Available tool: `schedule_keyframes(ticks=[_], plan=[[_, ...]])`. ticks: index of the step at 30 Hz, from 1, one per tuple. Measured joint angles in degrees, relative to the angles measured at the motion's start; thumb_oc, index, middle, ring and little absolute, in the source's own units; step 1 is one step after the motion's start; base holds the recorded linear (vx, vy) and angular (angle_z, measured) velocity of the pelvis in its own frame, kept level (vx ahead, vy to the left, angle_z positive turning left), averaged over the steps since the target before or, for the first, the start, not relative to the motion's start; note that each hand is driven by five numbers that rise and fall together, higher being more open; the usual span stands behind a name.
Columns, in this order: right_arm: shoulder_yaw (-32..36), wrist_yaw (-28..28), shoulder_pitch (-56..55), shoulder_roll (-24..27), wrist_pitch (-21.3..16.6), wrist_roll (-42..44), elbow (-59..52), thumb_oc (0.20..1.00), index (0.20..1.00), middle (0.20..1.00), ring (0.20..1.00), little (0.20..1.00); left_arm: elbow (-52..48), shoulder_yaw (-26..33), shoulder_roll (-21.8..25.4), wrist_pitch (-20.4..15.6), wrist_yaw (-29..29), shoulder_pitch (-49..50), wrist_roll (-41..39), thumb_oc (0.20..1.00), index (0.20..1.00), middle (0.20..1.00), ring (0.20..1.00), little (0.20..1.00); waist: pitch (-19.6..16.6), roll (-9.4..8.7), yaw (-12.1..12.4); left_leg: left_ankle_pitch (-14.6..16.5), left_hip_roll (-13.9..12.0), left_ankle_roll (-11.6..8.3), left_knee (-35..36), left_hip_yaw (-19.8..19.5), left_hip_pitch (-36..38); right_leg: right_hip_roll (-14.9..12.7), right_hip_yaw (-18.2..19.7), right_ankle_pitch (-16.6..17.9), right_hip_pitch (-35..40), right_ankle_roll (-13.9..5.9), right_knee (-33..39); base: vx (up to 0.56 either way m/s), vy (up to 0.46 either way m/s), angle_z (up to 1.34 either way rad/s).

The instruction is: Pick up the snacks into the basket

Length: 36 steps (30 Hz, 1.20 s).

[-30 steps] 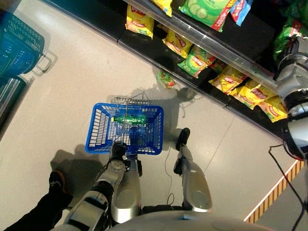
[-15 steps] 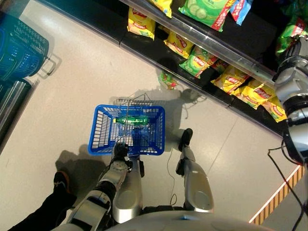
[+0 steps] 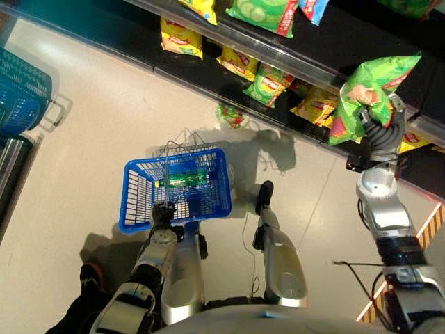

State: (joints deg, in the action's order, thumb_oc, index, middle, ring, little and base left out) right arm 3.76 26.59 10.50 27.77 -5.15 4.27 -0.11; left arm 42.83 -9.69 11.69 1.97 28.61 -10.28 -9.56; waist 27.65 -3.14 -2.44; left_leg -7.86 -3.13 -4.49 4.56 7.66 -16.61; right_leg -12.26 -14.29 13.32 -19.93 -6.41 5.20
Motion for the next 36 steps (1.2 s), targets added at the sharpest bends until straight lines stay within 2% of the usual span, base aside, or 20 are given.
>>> schedule_keyframes(ticks=[3, 8, 10, 12, 15, 17, 18, 20, 21, 25, 26, 36], plan=[[0.4, -3.8, -4.1, 0.0, -1.1, 2.3, -5.6, 0.2, 0.2, 0.2, 0.2, 0.2, -2.3, 0.1, 0.0, 0.0, -0.3, 1.4, 0.0, 0.2, 0.2, 0.2, 0.2, 0.2, 0.3, 0.36, 0.0, -0.1, 0.0, -0.06, 0.0, 0.3, 0.0, 0.0, 0.8, 0.2, -0.3, 0.24, 0.0, -0.01, -0.014, -0.1], [0.9, -9.0, -5.8, 0.5, -2.5, 9.3, -8.2, 0.2, 0.2, 0.2, 0.2, 0.2, -3.8, 0.4, 0.1, -0.1, -1.3, 2.0, 0.0, 0.2, 0.2, 0.2, 0.2, 0.2, 0.9, 0.47, -0.6, -0.1, -0.3, -0.08, 0.1, 0.5, 0.2, 0.2, 1.2, 0.3, -0.3, 0.3, 0.0, -0.01, -0.017, -0.02], [0.0, -14.7, -8.4, 2.6, -2.9, 12.1, -12.1, 0.2, 0.2, 0.2, 0.2, 0.2, -6.1, 1.7, 0.3, -0.3, -2.3, 3.1, 0.0, 0.2, 0.2, 0.2, 0.2, 0.2, 1.5, 0.2, -0.7, 0.0, -0.5, -0.1, 0.3, 1.1, 0.5, 0.3, 1.2, 0.3, -0.3, 0.31, 0.0, -0.01, -0.024, -0.05], [-4.8, -19.9, -10.5, 5.0, -1.9, 12.8, -12.5, 0.2, 0.2, 0.2, 0.2, 0.2, -7.2, 1.9, 0.5, -0.4, -3.0, 3.5, 0.0, 0.2, 0.2, 0.2, 0.2, 0.2, 1.5, 0.22, -0.6, 0.0, -0.5, -0.12, 0.3, 1.3, 0.6, 0.4, 1.2, 0.2, -0.2, 0.29, 0.0, 0.0, 0.0, 0.0], [-10.4, -23.3, -11.0, 3.9, 0.3, 12.2, -10.3, 0.2, 0.2, 0.2, 0.2, 0.2, -11.1, 1.9, 1.0, -1.3, -4.0, 4.5, 0.1, 0.2, 0.2, 0.2, 0.2, 0.2, 2.3, 0.17, 0.1, 0.0, -0.5, -0.16, 0.3, 1.3, 0.7, 0.3, 1.2, 0.3, -0.2, 0.31, 0.0, 0.0, 0.0, 0.0], [-14.9, -22.2, -7.3, 2.1, 2.0, 7.1, -3.4, 0.2, 0.2, 0.2, 0.2, 0.2, -15.2, 1.9, 1.9, -1.1, -4.6, 5.8, 0.0, 0.2, 0.2, 0.2, 0.2, 0.2, 2.4, -0.08, 0.4, 0.0, -0.6, -0.18, 0.3, 1.3, 0.6, 0.4, 1.1, 0.3, -0.2, 0.29, 0.0, 0.0, 0.0, 0.0], [-17.3, -21.5, -4.2, -0.4, 3.2, 5.0, 2.0, 0.2, 0.2, 0.2, 0.2, 0.2, -17.7, 2.0, 2.3, -1.3, -4.8, 6.5, 0.0, 0.2, 0.2, 0.2, 0.2, 0.2, 2.5, -0.07, 0.7, 0.0, -0.6, -0.17, 0.3, 1.2, 0.4, 0.3, 1.1, 0.1, -0.3, 0.17, 0.0, 0.0, 0.0, 0.0], [-19.7, -20.1, 0.7, -3.6, 5.3, 3.9, 10.2, 0.2, 0.2, 0.2, 0.2, 0.2, -19.7, 1.7, 2.8, -1.5, -5.2, 6.6, 0.1, 0.2, 0.2, 0.2, 0.2, 0.2, 2.7, 0.23, 1.1, -0.1, -0.6, -0.25, 0.3, 1.1, 0.1, 0.4, 1.1, 0.1, -0.6, 0.1, 0.0, 0.0, 0.0, 0.0], [-20.4, -19.7, 1.4, -4.1, 5.9, 2.9, 11.0, 0.2, 0.2, 0.2, 0.2, 0.2, -20.4, 1.7, 3.0, -1.5, -5.3, 6.7, 0.1, 0.2, 0.2, 0.2, 0.2, 0.2, 2.9, 0.47, 1.8, -0.1, -0.6, -0.25, 0.3, 1.0, -0.1, 0.2, 1.0, 0.1, -0.9, 0.09, 0.0, -0.02, -0.026, 0.06], [-26.2, -18.6, 9.2, -9.6, 6.1, 2.7, 22.8, 0.2, 0.2, 0.2, 0.2, 0.2, -23.1, 1.0, 3.4, -1.9, -5.9, 5.9, -0.1, 0.2, 0.2, 0.2, 0.2, 0.2, 2.9, 0.58, 2.2, -0.5, -0.8, -0.47, 0.2, -0.7, -2.1, 0.5, -0.6, 0.2, -1.5, 0.54, 0.0, -0.01, -0.015, 0.18], [-27.5, -17.9, 11.7, -11.1, 6.4, 2.7, 25.3, 0.2, 0.2, 0.2, 0.2, 0.2, -23.2, -0.2, 3.4, -1.9, -6.2, 4.8, 0.0, 0.2, 0.2, 0.2, 0.2, 0.2, 3.0, 0.59, 3.4, -0.6, -0.8, -0.49, 0.2, -1.4, -2.6, 0.5, -1.1, 0.1, -1.9, 0.59, 0.0, 0.01, -0.009, 0.16], [-29.1, -13.8, 33.0, -18.8, 6.7, 3.1, 52.7, 0.2, 0.2, 0.2, 0.2, 0.2, -23.5, -7.4, 6.2, -1.8, -7.9, -0.4, -0.4, 0.2, 0.2, 0.2, 0.2, 0.2, 3.1, 0.9, 9.0, -0.7, -0.6, -0.52, -0.9, -4.5, -5.5, 0.2, -4.0, -0.4, -2.3, 0.63, 0.0, 0.0, 0.004, 0.15]])
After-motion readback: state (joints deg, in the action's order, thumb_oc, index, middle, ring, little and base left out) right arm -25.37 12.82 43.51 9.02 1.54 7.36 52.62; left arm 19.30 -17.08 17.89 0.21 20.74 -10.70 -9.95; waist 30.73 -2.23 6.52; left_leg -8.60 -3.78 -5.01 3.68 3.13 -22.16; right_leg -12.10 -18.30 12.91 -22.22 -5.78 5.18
